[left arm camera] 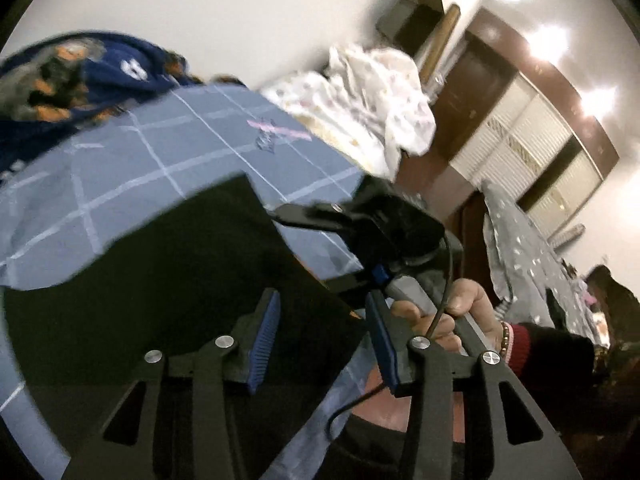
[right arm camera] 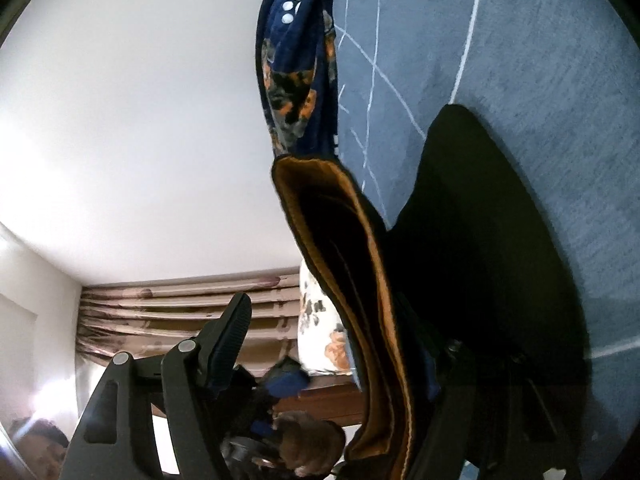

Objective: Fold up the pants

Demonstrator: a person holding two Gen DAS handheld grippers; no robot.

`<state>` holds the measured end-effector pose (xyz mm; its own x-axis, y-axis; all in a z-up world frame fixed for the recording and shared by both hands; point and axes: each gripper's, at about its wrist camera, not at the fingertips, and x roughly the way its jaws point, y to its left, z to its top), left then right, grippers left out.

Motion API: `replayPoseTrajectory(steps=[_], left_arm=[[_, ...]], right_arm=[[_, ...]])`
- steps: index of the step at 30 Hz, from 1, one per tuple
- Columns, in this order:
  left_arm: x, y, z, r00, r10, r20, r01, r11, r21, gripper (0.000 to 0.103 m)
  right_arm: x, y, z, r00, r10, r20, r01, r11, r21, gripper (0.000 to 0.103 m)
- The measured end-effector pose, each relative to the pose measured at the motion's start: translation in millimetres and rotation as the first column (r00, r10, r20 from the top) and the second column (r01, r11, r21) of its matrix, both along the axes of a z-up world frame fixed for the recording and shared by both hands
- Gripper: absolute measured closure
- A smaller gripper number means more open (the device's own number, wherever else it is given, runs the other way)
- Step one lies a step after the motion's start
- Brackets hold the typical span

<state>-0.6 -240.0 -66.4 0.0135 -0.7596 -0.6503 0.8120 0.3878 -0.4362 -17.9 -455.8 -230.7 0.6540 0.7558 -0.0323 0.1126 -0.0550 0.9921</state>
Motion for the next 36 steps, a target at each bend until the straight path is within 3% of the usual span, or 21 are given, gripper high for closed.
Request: replayPoseTrajectory(steps=[5, 8, 11, 12, 13, 18, 22, 26, 30, 34, 36], left_arm=[[13.2, 61.6, 5.5, 0.989, 0.144, 0.045, -0.146, 0.989, 0.035, 0.046], [23.9, 105.7, -7.9, 0.967, 0.252, 0.031, -0.254, 0.964, 0.074, 0.045], [31.6, 145.1, -28.0, 0.935, 0.354, -0.01, -0.351, 0.929, 0.117, 0.045], [34.0, 156.4, -35.9, 0.923, 0.383, -0.03, -0.376, 0.918, 0.129, 0.045], [35.9, 165.3, -42.7, 0.913, 0.406, -0.047, -0.397, 0.908, 0.135, 0.045], [35.1, 180.6, -59.0, 0.899, 0.428, -0.095, -0.414, 0.9, 0.139, 0.045], [29.8, 163.0, -62.7, 0.922, 0.376, -0.085, -0.362, 0.92, 0.15, 0.043], [24.4, 140.8, -65.2, 0.943, 0.329, -0.059, -0.315, 0.934, 0.17, 0.042], [21.1, 125.7, -68.8, 0.952, 0.304, -0.027, -0.295, 0.938, 0.184, 0.038], [22.0, 121.3, -74.7, 0.954, 0.299, -0.01, -0.291, 0.935, 0.201, 0.037], [24.4, 121.8, -76.8, 0.952, 0.306, -0.016, -0.297, 0.934, 0.198, 0.037]], right_arm=[[-3.0, -2.0, 6.7, 1.0, 0.016, -0.024, -0.018, 0.996, -0.086, 0.033], [0.2, 2.9, 13.6, 0.998, 0.035, -0.06, -0.046, 0.982, -0.183, 0.037], [2.9, 9.3, 21.6, 0.992, 0.047, -0.115, -0.082, 0.943, -0.323, 0.062], [2.9, 10.8, 23.8, 0.99, 0.051, -0.132, -0.097, 0.925, -0.368, 0.079], [2.3, 10.9, 25.6, 0.988, 0.049, -0.144, -0.104, 0.909, -0.403, 0.084], [-5.5, 0.9, 39.8, 0.995, 0.012, -0.097, -0.055, 0.891, -0.451, 0.086], [-14.8, -16.7, 43.2, 0.998, -0.026, -0.057, -0.001, 0.902, -0.432, 0.086], [-19.6, -24.1, 21.0, 0.993, -0.039, -0.111, -0.008, 0.919, -0.394, 0.085], [-28.1, -29.7, 1.0, 0.99, -0.058, -0.132, 0.014, 0.949, -0.314, 0.08], [-33.6, -34.0, 2.4, 0.987, -0.079, -0.143, 0.032, 0.951, -0.308, 0.066], [-47.5, -46.8, 13.8, 0.981, -0.148, -0.125, 0.096, 0.931, -0.353, 0.065]])
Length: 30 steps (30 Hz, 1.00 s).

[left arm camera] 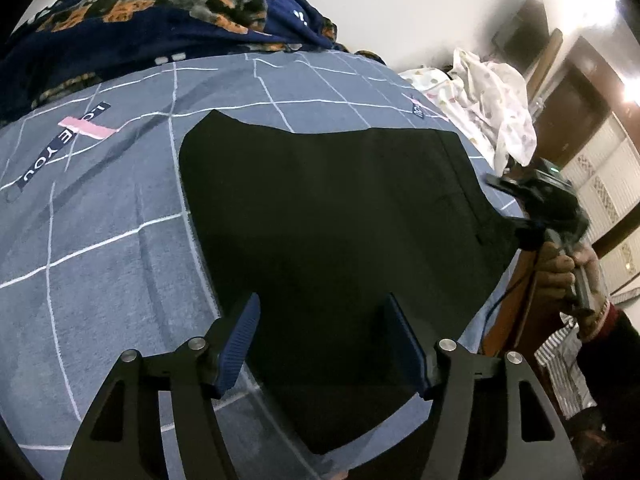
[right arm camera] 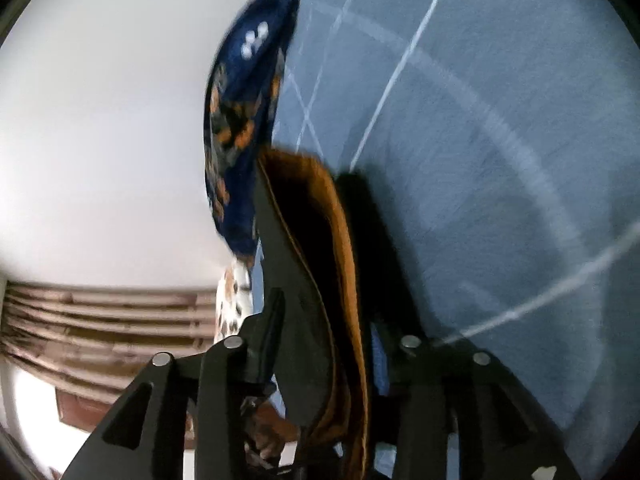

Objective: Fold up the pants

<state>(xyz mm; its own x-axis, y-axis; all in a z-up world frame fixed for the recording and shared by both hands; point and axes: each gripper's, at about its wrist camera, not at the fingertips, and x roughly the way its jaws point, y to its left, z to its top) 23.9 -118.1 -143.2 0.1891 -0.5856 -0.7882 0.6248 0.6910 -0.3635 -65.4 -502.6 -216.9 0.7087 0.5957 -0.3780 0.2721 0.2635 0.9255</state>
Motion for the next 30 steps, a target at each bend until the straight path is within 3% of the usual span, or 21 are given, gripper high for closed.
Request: replayPoseTrajectory(steps=[3, 5, 7, 11, 15, 22, 23, 25, 30], left_arm=[[2.3, 2.2, -0.1, 1.0, 0.008, -0.015, -0.008, 1.0, -0.018, 0.037], [3.8, 3.5, 0.0, 1.0, 0.016, -0.026, -0.016, 0.999, -0.028, 0.037], [5.9, 6.4, -0.6, 0.999, 0.028, -0.044, -0.03, 0.999, -0.042, 0.037], [10.7, 12.3, -1.2, 0.995, 0.057, -0.077, -0.062, 0.996, -0.07, 0.037], [8.2, 14.0, -0.1, 0.996, 0.059, -0.07, -0.064, 0.996, -0.061, 0.037], [6.1, 11.2, -2.1, 0.997, 0.051, -0.05, -0.054, 0.998, -0.045, 0.036], [5.7, 11.1, -2.3, 0.998, 0.051, -0.049, -0.053, 0.998, -0.044, 0.035], [4.2, 11.5, -2.7, 0.998, 0.048, -0.04, -0.05, 0.998, -0.034, 0.034], [3.6, 13.2, -0.5, 0.998, 0.049, -0.047, -0.051, 0.998, -0.029, 0.033]], right_arm=[[-28.2, -13.1, 26.4, 0.997, -0.061, 0.057, 0.064, 0.997, -0.05, 0.065], [-51.7, -8.0, 47.1, 0.988, -0.03, 0.155, 0.034, 0.999, -0.021, 0.065], [-64.4, 6.6, 56.0, 0.984, 0.007, 0.178, -0.005, 1.0, -0.01, 0.065], [-66.9, 29.3, 35.1, 0.995, 0.034, 0.09, -0.037, 0.999, 0.026, 0.065], [-69.1, 28.5, 5.9, 1.0, -0.003, 0.01, 0.003, 0.998, 0.067, 0.065], [-62.5, 16.5, -0.2, 0.999, -0.039, -0.014, 0.04, 0.995, 0.096, 0.065], [-60.7, 16.5, -0.9, 0.999, -0.039, -0.023, 0.041, 0.995, 0.095, 0.066], [-57.4, 16.9, 1.2, 0.998, -0.039, -0.045, 0.042, 0.997, 0.063, 0.089], [-69.7, 24.0, 18.3, 0.998, -0.06, -0.018, 0.06, 0.998, -0.004, 0.09]])
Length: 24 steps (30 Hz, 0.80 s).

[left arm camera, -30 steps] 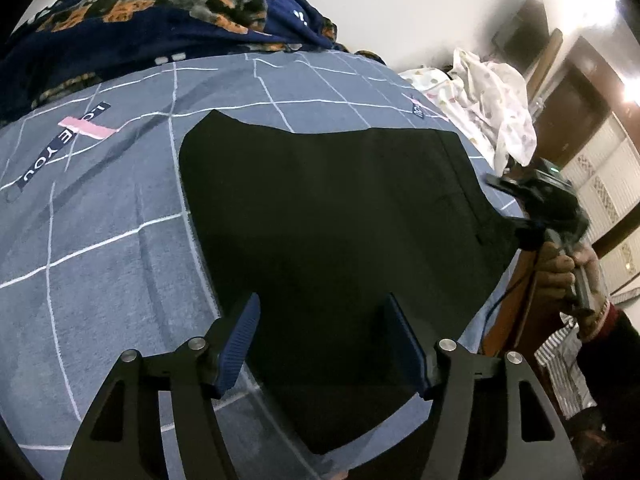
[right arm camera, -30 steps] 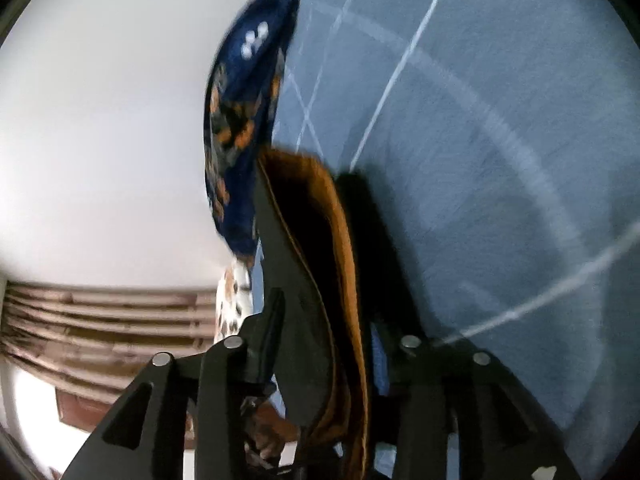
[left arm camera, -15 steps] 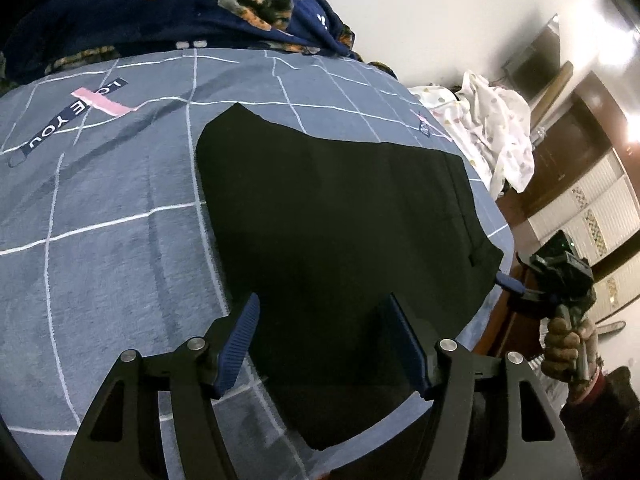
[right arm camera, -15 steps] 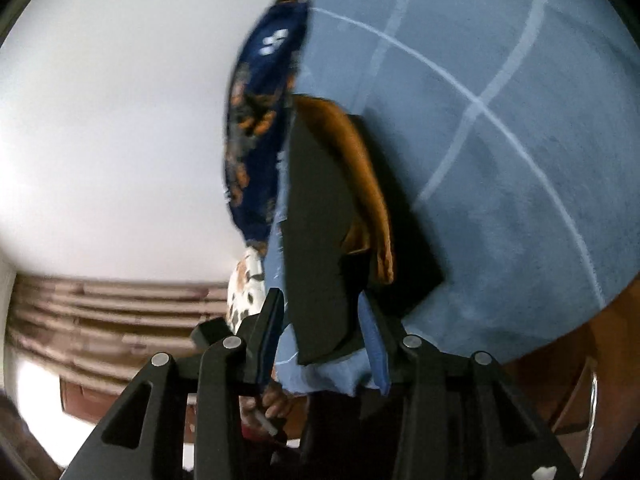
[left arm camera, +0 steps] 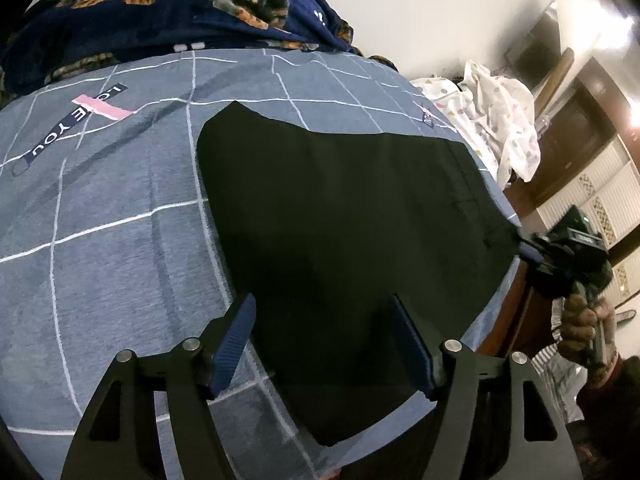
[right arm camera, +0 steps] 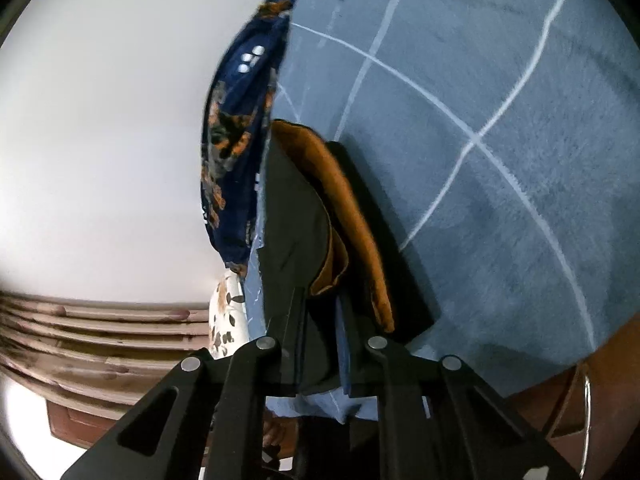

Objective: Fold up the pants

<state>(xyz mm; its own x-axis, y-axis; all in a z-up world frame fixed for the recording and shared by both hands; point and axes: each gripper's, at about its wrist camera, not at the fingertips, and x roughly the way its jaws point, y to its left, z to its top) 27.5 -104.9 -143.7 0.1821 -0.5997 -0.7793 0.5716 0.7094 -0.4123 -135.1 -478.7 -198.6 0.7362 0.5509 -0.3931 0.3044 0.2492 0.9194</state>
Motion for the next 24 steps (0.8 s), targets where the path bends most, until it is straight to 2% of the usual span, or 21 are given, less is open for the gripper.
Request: replayPoseTrajectory(steps=[2, 4, 8, 10, 17, 18, 19, 24], left_arm=[[0.5, 0.3, 0.2, 1.0, 0.002, -0.006, -0.002, 1.0, -0.007, 0.033], [0.2, -1.0, -1.7, 1.0, 0.001, -0.011, -0.001, 1.0, -0.004, 0.032], [-1.7, -3.8, -5.2, 1.0, -0.009, -0.008, 0.009, 1.0, 0.009, 0.032], [-2.7, -3.9, -6.1, 1.0, -0.014, -0.004, 0.014, 1.0, 0.017, 0.032], [-0.9, -1.9, -8.7, 1.0, 0.002, -0.022, -0.002, 1.0, 0.005, 0.03], [-0.9, -1.6, -8.9, 1.0, 0.002, -0.022, -0.002, 1.0, 0.007, 0.03], [-0.9, -1.4, -9.1, 1.0, 0.002, -0.023, -0.002, 1.0, 0.009, 0.03], [-0.8, 0.2, -10.3, 0.999, 0.005, -0.031, -0.005, 1.0, 0.005, 0.03]], right_arm=[[-10.6, 4.2, 11.2, 0.999, -0.012, 0.033, 0.012, 1.0, 0.003, 0.091], [-21.3, 7.1, 11.3, 1.0, -0.015, 0.023, 0.015, 1.0, -0.001, 0.092], [-31.6, 4.7, -19.4, 0.997, -0.04, -0.066, 0.043, 0.998, 0.043, 0.094], [-35.0, 1.0, -33.7, 0.995, -0.058, -0.086, 0.066, 0.993, 0.093, 0.094], [-26.7, 1.8, -26.9, 0.992, -0.055, -0.11, 0.061, 0.997, 0.053, 0.092], [-25.9, 2.0, -26.3, 0.991, -0.058, -0.124, 0.064, 0.997, 0.043, 0.083], [-24.6, 2.4, -24.9, 0.988, -0.063, -0.144, 0.067, 0.997, 0.024, 0.069], [-17.5, 4.6, -17.2, 0.98, -0.079, -0.184, 0.073, 0.997, -0.041, 0.066]])
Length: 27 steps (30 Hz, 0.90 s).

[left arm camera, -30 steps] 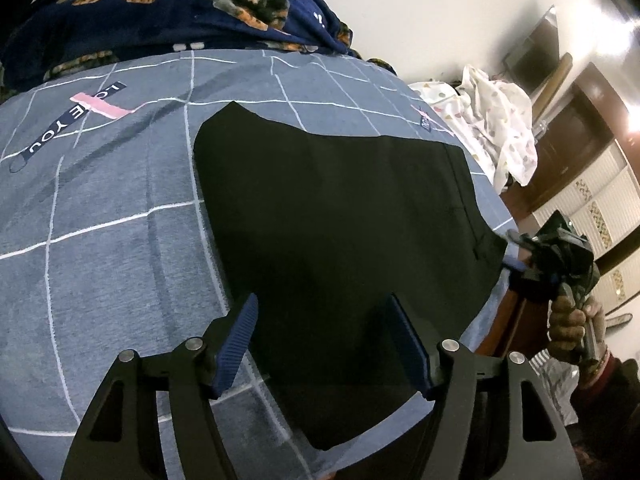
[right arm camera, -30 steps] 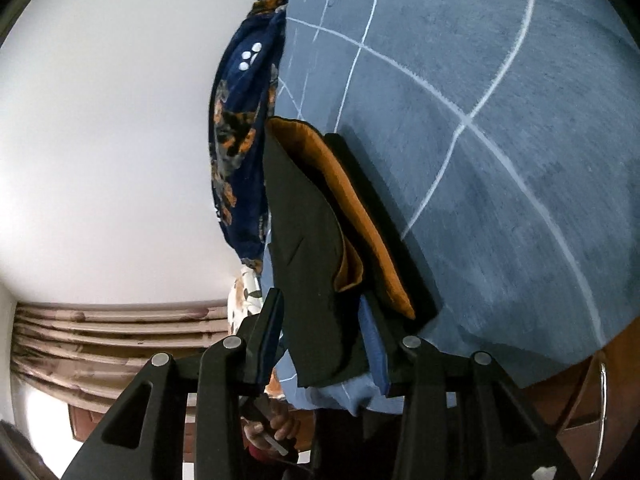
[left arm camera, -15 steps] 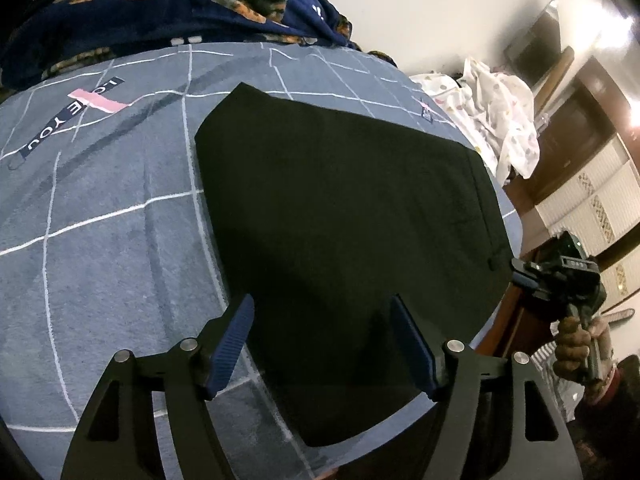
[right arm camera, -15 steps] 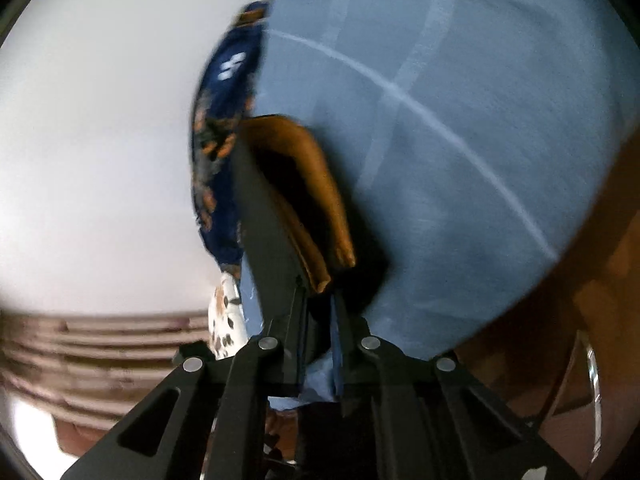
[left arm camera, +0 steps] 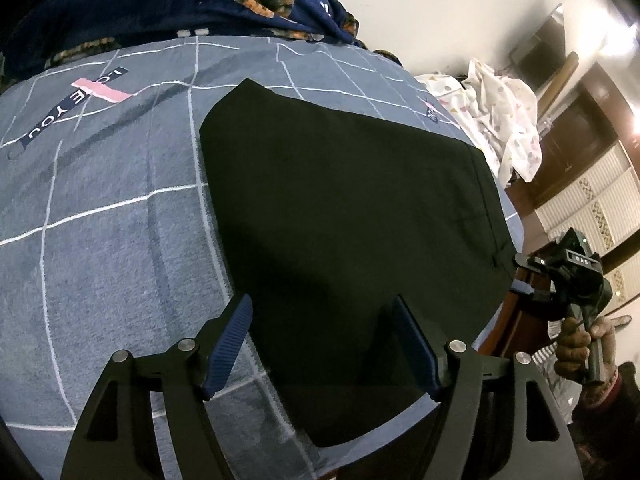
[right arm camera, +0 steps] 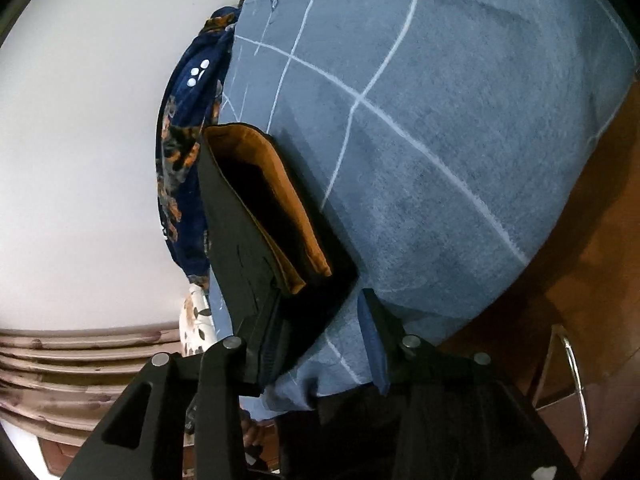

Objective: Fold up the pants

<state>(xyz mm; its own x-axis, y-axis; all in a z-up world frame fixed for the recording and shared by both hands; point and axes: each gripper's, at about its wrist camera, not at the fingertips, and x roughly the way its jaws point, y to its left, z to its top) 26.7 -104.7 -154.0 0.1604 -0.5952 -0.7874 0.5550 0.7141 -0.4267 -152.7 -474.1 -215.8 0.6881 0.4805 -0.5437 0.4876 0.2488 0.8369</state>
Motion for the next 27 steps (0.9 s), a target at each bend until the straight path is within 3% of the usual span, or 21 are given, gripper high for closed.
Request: replayPoseTrajectory(steps=[8, 14, 16, 19, 21, 24, 27], left_arm=[[1.0, 3.4, -3.2, 1.0, 0.006, -0.02, -0.005, 1.0, 0.013, 0.03], [4.5, 10.2, -5.5, 0.998, 0.03, -0.054, -0.029, 1.0, 0.006, 0.03], [5.7, 14.4, -0.7, 0.998, 0.045, -0.037, -0.045, 0.999, -0.006, 0.03], [9.0, 18.7, 1.5, 0.997, 0.073, -0.036, -0.074, 0.997, -0.022, 0.03], [10.3, 17.7, -1.7, 0.995, 0.075, -0.061, -0.076, 0.997, -0.02, 0.03], [5.7, 11.8, -4.8, 0.997, 0.052, -0.051, -0.053, 0.999, -0.001, 0.03], [1.7, 4.5, -7.5, 0.999, 0.025, -0.046, -0.024, 0.999, 0.022, 0.03]], right_arm=[[14.5, -3.1, 5.0, 1.0, 0.02, 0.017, -0.018, 0.997, -0.079, 0.067], [16.3, 0.4, 8.4, 0.998, 0.042, 0.035, -0.038, 0.992, -0.118, 0.078], [17.4, 2.6, 12.7, 0.996, 0.036, 0.084, -0.031, 0.998, -0.062, 0.082], [25.8, 8.7, 30.1, 0.969, 0.053, 0.24, -0.054, 0.999, -0.003, 0.085], [29.7, 4.9, 29.3, 0.98, 0.076, 0.184, -0.062, 0.995, -0.084, 0.085], [22.4, -7.0, -3.9, 0.992, 0.044, 0.117, -0.044, 0.999, -0.002, 0.087], [22.1, -8.0, -2.9, 0.991, 0.049, 0.124, -0.05, 0.999, 0.009, 0.085]])
